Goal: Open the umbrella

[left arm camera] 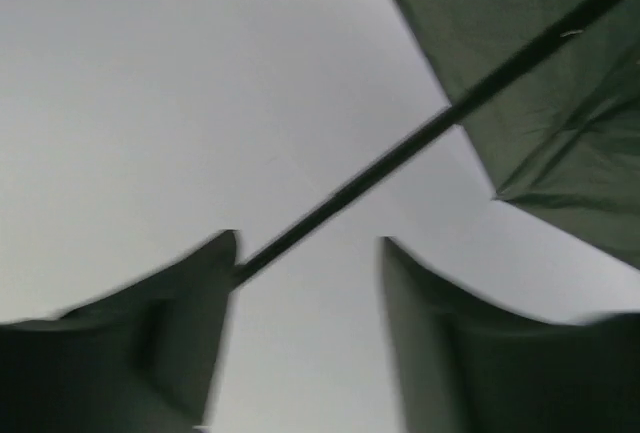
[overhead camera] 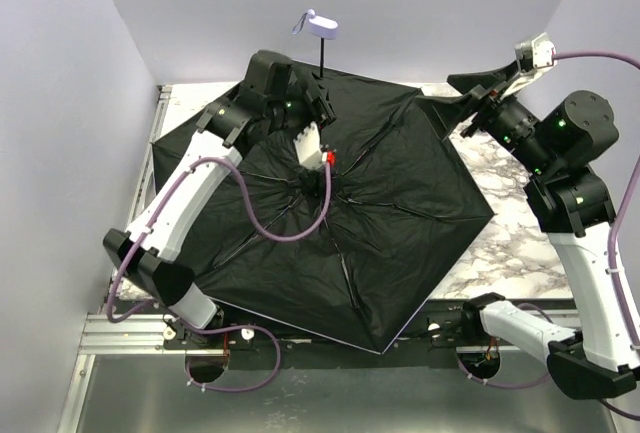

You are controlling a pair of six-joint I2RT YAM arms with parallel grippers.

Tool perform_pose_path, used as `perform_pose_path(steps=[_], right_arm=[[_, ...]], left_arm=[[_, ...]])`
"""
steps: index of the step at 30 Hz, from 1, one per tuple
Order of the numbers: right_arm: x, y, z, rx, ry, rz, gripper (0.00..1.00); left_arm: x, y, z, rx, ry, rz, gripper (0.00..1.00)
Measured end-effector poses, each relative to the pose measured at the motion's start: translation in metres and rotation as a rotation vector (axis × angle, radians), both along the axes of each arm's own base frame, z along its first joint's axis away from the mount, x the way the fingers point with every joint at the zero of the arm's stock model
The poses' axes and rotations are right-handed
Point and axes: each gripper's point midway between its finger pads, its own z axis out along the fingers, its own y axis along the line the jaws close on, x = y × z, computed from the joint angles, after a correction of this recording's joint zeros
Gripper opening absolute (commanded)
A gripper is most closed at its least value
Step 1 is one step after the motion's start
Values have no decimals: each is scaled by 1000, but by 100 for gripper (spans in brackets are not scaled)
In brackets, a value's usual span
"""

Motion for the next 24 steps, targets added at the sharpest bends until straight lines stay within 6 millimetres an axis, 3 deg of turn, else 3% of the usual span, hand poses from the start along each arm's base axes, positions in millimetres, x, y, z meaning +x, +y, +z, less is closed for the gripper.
perform_pose_path(steps=[3,7,11,14,17,24], right_arm=[[-5,-2,-5,-6,1,-1,89],[-1,-1,-30,-24,57,-1,89],[4,1,-57,-46,127,0,89],[5,1,-64,-49,145,0,89],[3,1,-66,-48,148,0,90],[-2,-7,-61,-36,133,-17,90]], left_arm=[[-27,14,-31,57,87,-3,82],[-74,33,-80,156,212,-20,87],[-94,37,-107,232,241,-22,91],[-88,31,-123,271,218,-7,92],[-71,23,-140,310,173,31,92],[-25,2,-155,336,66,120,86]])
